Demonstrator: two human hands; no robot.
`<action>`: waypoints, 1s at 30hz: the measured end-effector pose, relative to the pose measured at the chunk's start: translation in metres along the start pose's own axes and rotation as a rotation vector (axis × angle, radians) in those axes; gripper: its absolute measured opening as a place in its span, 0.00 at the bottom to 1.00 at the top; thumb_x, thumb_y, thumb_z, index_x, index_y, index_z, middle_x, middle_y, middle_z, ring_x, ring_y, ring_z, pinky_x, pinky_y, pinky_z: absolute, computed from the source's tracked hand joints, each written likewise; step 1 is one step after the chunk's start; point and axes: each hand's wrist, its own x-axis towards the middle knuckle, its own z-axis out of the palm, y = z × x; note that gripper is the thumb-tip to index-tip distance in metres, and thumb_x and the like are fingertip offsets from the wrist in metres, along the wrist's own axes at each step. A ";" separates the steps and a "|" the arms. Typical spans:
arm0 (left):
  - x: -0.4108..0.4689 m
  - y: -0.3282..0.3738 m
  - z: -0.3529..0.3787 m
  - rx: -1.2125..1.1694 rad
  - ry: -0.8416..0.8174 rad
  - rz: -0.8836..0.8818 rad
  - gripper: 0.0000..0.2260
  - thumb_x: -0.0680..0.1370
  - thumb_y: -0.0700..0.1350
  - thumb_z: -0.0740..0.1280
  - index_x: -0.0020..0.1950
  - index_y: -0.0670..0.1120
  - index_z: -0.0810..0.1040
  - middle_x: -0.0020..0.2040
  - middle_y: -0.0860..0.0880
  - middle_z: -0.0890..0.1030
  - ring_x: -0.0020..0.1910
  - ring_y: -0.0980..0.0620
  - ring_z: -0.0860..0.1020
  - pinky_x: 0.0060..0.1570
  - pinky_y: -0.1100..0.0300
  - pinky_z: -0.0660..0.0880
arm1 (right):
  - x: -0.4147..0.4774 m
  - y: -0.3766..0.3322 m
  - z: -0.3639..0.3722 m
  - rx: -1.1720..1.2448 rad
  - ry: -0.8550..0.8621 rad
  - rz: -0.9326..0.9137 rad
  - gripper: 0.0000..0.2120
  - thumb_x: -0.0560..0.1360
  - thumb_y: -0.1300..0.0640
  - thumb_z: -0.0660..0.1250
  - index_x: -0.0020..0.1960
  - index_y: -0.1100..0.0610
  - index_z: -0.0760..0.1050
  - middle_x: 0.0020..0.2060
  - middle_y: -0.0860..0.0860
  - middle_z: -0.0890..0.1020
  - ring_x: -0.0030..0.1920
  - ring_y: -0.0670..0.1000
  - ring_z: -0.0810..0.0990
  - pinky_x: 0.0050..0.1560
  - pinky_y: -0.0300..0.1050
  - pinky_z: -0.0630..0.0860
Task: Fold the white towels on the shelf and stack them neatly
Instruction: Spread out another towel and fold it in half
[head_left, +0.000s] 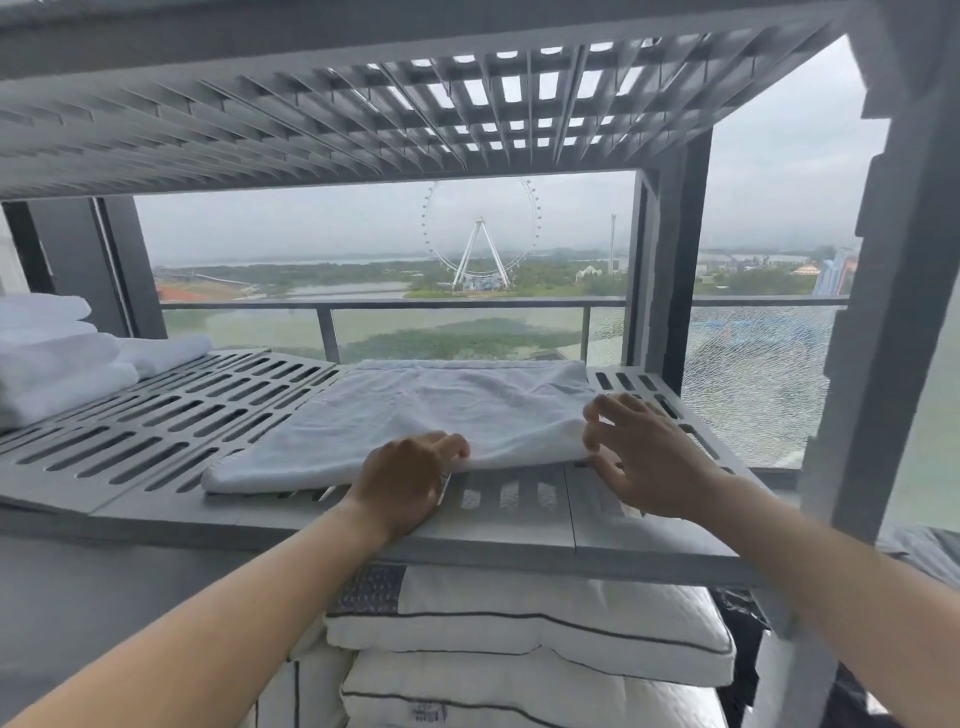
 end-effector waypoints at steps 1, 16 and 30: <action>-0.001 -0.001 0.000 0.007 -0.006 0.009 0.15 0.73 0.37 0.61 0.56 0.51 0.75 0.53 0.53 0.80 0.50 0.46 0.78 0.46 0.54 0.75 | 0.000 0.000 0.000 0.009 -0.039 -0.012 0.03 0.74 0.54 0.64 0.43 0.54 0.72 0.49 0.48 0.73 0.52 0.49 0.72 0.54 0.41 0.66; 0.004 -0.004 0.001 0.036 -0.052 -0.049 0.09 0.71 0.39 0.59 0.45 0.50 0.74 0.44 0.52 0.79 0.43 0.45 0.76 0.39 0.58 0.69 | -0.003 0.012 -0.002 -0.042 -0.161 0.136 0.11 0.74 0.63 0.63 0.54 0.53 0.74 0.52 0.49 0.76 0.52 0.51 0.75 0.47 0.38 0.65; 0.025 0.077 0.025 -0.221 -0.086 0.039 0.17 0.72 0.54 0.67 0.60 0.53 0.78 0.57 0.55 0.80 0.55 0.53 0.77 0.53 0.60 0.73 | -0.033 0.011 -0.012 0.191 0.009 0.212 0.14 0.70 0.56 0.72 0.54 0.55 0.74 0.54 0.50 0.74 0.54 0.50 0.73 0.52 0.38 0.66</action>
